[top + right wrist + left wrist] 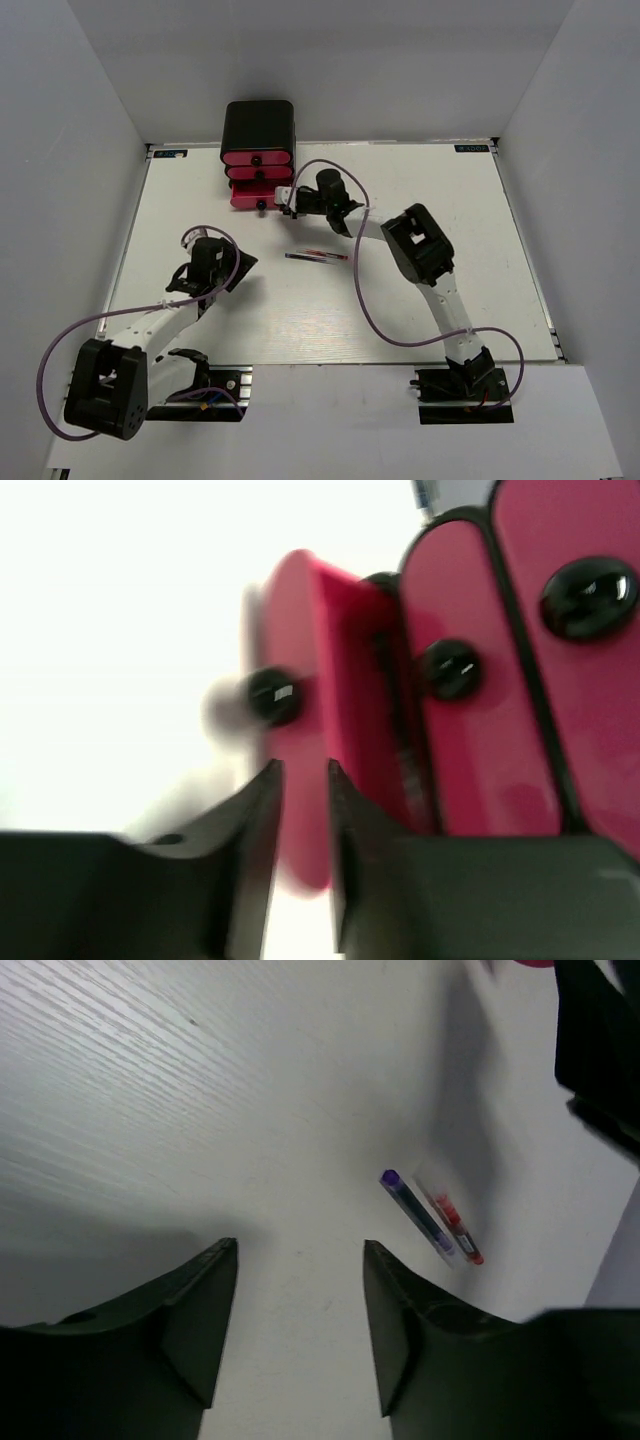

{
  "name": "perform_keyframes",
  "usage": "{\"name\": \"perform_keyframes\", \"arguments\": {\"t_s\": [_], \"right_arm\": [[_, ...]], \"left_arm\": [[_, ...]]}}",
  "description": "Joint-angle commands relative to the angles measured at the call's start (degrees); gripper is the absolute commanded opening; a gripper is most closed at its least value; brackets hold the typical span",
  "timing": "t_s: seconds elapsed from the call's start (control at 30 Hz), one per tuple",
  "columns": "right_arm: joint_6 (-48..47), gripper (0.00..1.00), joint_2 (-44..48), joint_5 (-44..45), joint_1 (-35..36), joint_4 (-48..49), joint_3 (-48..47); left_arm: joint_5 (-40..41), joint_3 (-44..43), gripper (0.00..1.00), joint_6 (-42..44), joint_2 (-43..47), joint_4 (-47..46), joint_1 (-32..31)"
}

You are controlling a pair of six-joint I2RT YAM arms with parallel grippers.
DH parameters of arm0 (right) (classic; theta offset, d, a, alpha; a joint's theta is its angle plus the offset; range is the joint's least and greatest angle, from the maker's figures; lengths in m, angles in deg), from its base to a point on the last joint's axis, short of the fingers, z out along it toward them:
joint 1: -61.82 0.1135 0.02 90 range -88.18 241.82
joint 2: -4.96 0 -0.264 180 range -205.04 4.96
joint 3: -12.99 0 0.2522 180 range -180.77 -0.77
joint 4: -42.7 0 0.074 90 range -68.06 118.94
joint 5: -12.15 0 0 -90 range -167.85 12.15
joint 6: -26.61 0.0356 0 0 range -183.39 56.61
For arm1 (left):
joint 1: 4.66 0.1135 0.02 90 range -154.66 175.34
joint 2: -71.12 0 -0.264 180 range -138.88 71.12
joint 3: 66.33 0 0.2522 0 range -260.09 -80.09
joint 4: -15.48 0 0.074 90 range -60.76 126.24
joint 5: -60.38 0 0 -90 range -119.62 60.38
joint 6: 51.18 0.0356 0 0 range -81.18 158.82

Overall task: Sort the stationery into containers
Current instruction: Place the pen in the drawer, then pick up the pen from the center of the board.

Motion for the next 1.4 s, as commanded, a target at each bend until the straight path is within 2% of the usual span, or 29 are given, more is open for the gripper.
{"name": "perform_keyframes", "arguments": {"t_s": [0.0,0.03,0.07,0.1,0.13,0.17,0.2,0.23,0.27,0.3,0.33,0.4,0.43,0.5,0.67,0.77,0.8,0.83,1.1,1.37], "right_arm": [[5.45,0.26,13.3,-2.82,-0.8,7.27,6.78],[6.16,0.21,15.06,-3.53,-1.41,6.74,12.1],[7.21,0.16,20.56,-5.19,-1.76,2.82,13.81],[7.49,0.07,22.35,-6.6,-2.38,0.78,16.18],[7.58,0.03,25.42,-7.05,-2.73,-4.2,18.2],[7.4,0.0,26.75,-8.44,-3.08,-7.03,19.79],[7.4,0.0,31.2,-9.15,-4.04,-16.72,21.46],[7.4,0.0,31.25,-9.16,-4.05,-16.81,21.47],[6.88,0.0,32.29,-9.77,-5.1,-19.25,23.39],[6.79,0.05,34.65,-9.86,-5.45,-24.5,24.1],[7.22,0.1,35.63,-9.86,-5.72,-25.59,25.07],[6.97,0.22,38.52,-10.38,-7.12,-30.23,28.76],[5.74,0.33,39.24,-10.48,-7.3,-31.74,29.9],[4.16,0.39,41.0,-11.18,-8.27,-35.77,31.49],[4.94,0.42,45.31,-11.27,-10.55,-36.68,36.15],[5.64,0.42,47.15,-11.71,-11.52,-36.15,38.08],[5.56,0.42,47.42,-11.79,-12.04,-36.15,39.04],[5.9,0.42,48.03,-11.88,-12.22,-36.15,39.23],[6.26,0.44,49.62,-12.76,-15.03,-36.85,40.64],[7.49,0.46,49.53,-14.08,-16.88,-36.85,41.42]], "left_arm": [[-4.87,-2.62,0.61,0.54,-2.09,-5.75,-0.26],[-6.01,-3.14,0.51,0.54,-2.97,-6.98,-0.26],[-8.46,-3.15,0.45,1.32,-5.06,-8.04,-0.26],[-10.05,-3.84,0.38,2.03,-6.3,-9.18,-0.26],[-11.8,-4.81,0.25,2.99,-7.79,-11.46,-0.26],[-15.65,-5.69,0.2,5.7,-9.2,-12.26,-0.26],[-19.69,-7.78,0.14,10.16,-12.26,-13.4,-0.26],[-19.73,-9.11,0.14,10.21,-13.86,-13.41,-0.79],[-22.95,-10.51,0.13,15.69,-15.44,-12.89,-0.79],[-24.29,-12.01,0.13,18.88,-16.93,-12.19,-0.79],[-25.35,-14.55,0.15,22.39,-19.39,-10.7,-1.31],[-26.94,-16.93,0.23,32.55,-21.68,-8.15,-1.85],[-27.81,-18.68,0.26,35.75,-23.17,-7.01,-2.54],[-27.82,-19.23,0.34,42.68,-23.97,-5.94,-3.07],[-27.2,-21.33,0.38,55.01,-25.55,-5.52,-4.31],[-24.66,-24.32,0.44,62.04,-28.19,-2.26,-5.53],[-24.13,-24.33,0.52,63.63,-28.2,-1.64,-6.06],[-22.65,-24.33,0.54,66.43,-28.72,-1.63,-6.06],[-22.28,-26.0,0.59,82.87,-31.35,-1.2,-9.57],[-20.88,-28.46,0.6,87.72,-36.89,0.38,-12.04]]}}
